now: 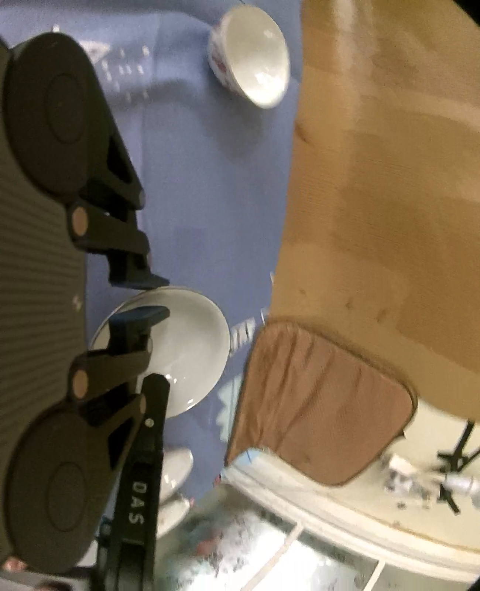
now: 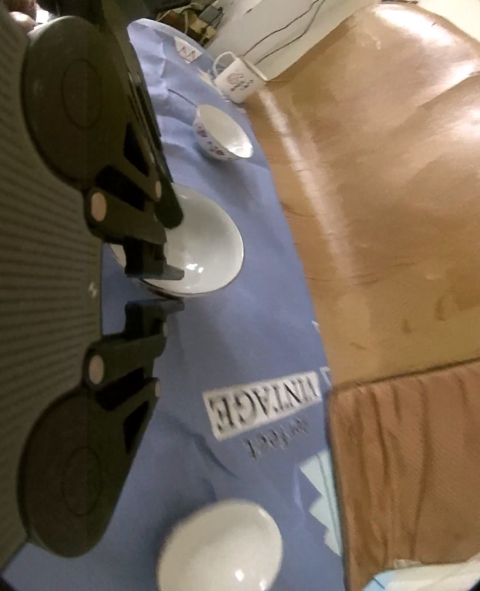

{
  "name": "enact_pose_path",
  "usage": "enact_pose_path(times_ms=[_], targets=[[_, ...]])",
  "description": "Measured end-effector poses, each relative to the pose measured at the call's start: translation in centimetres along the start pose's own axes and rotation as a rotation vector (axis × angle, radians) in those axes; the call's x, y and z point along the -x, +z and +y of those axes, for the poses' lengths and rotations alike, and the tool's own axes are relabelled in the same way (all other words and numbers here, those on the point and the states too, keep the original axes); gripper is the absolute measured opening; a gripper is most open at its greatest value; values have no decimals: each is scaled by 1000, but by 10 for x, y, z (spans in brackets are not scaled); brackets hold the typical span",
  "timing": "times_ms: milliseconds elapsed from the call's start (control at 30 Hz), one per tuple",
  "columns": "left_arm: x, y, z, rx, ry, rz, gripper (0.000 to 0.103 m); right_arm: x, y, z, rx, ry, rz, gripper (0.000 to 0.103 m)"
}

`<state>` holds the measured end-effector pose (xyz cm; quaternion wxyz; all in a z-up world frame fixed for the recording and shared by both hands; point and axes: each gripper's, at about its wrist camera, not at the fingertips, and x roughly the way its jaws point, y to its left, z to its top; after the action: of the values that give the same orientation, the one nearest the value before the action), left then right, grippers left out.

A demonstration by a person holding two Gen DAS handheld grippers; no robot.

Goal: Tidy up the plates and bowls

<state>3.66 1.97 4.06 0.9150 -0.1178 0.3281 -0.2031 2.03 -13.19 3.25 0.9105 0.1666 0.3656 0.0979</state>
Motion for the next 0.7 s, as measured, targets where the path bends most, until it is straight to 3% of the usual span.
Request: enact_pose_path(times_ms=[300,500,700], targets=[[-40,24,-93,-79,-104,37,11,61,11,-61,24,-139,-175,11],[-77,17,-129,-117,-110,107,11,75,11,-110,-34,-205,-192,11],[-96,12,-144,-135,-71,131,14,70,5,-126,-49,-239,-195,15]])
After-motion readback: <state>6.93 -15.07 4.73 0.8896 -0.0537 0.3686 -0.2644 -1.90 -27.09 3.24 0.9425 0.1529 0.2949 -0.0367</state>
